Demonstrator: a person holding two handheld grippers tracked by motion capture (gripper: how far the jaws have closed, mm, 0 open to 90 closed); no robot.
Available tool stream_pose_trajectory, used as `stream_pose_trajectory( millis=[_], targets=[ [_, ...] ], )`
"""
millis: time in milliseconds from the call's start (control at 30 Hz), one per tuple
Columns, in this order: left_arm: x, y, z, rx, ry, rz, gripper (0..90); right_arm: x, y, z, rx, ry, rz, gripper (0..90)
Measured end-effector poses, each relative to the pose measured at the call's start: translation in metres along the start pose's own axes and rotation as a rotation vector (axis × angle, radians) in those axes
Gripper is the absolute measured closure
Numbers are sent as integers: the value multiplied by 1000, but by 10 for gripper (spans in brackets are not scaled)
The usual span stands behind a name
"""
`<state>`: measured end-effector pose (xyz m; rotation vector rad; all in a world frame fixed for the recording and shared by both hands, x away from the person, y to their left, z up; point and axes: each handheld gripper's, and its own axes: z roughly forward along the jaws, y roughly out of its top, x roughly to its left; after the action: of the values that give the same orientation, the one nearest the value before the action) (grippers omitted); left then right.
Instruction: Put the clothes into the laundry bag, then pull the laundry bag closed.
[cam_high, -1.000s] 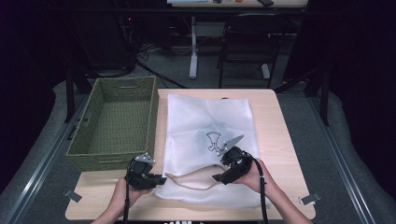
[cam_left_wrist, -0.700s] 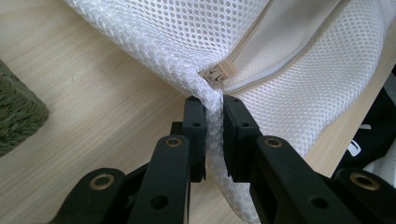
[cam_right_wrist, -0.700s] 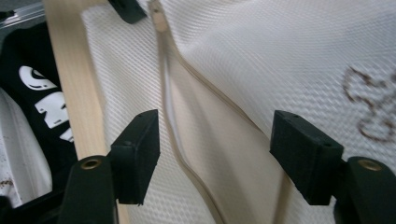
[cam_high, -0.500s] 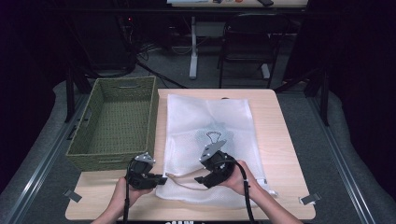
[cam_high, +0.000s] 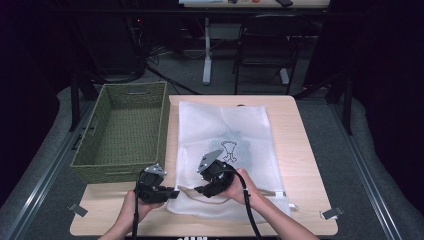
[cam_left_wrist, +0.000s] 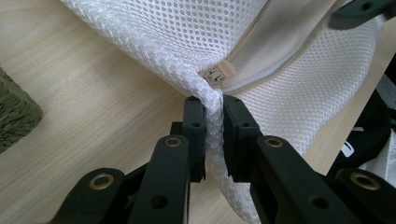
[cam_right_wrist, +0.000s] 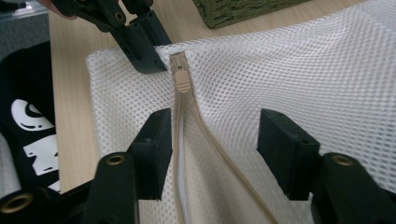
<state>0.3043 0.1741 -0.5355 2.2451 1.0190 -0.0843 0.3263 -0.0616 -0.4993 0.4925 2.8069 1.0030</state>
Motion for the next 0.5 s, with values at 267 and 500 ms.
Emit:
stream_pose_trajectory(
  millis=[267,500],
  targets=[
    [0,0,0,-5,-1,-3,806,5,7,21,15,22,-41,590],
    [1,0,1,-2,-8,-5,805,10,11,36,27,29,-80,668]
  ],
)
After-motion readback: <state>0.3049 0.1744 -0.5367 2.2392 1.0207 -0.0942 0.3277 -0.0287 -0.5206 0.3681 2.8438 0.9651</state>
